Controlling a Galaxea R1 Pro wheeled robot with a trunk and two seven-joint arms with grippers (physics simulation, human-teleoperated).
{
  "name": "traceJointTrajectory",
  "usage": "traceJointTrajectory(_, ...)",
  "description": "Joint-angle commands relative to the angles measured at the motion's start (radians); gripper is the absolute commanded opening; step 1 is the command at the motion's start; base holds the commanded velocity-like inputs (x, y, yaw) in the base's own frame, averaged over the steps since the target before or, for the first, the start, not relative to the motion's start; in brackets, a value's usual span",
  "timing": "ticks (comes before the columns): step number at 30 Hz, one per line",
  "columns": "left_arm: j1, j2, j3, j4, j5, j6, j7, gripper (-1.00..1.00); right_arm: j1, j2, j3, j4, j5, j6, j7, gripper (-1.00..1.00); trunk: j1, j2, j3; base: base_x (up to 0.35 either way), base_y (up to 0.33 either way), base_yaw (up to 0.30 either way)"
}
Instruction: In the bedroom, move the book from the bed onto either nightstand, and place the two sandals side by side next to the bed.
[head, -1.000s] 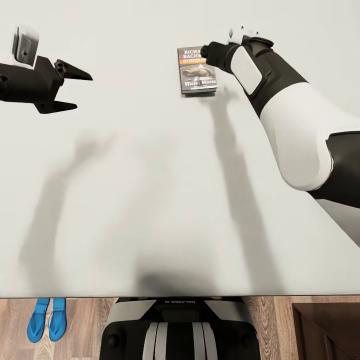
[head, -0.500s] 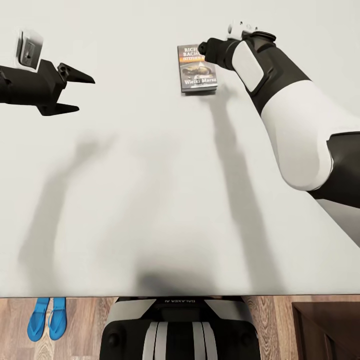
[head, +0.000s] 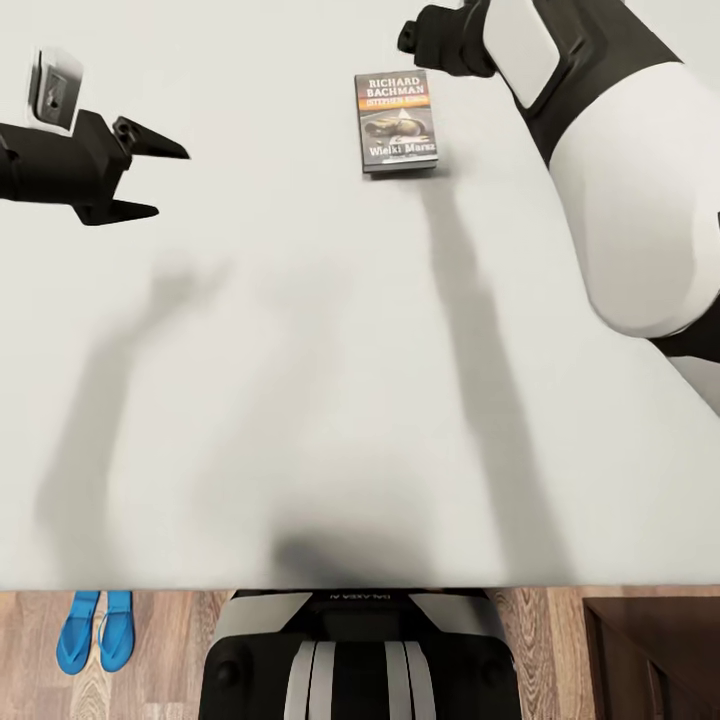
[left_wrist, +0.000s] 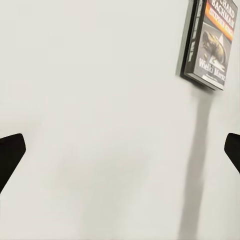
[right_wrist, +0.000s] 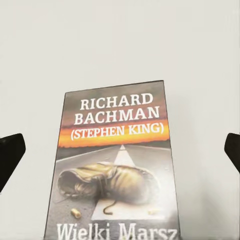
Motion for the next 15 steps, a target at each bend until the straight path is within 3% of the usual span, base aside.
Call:
traceJointTrajectory(1,-0.002,0.001,0.0,0.0,0.009,0.002,0.01,1.0,-0.004,0.0,0.0,-0.001,-0.008,0.016,-0.003,1.0,0.0,0.0,-0.002,0.0,0.0,0.0)
traceJointTrajectory(5,-0.004,0.002,0.0,-0.001,0.011,0.002,0.01,1.0,-0.056,0.0,-0.003,0.001,-0.01,0.093,0.0,1.0,0.0,0.0,-0.008,0.0,0.0,0.0)
traceJointTrajectory(15,-0.005,0.004,-0.002,-0.005,0.012,0.002,0.01,1.0,-0.09,0.0,-0.002,-0.001,-0.003,0.123,0.057,1.0,0.0,0.0,-0.024,0.0,0.0,0.0)
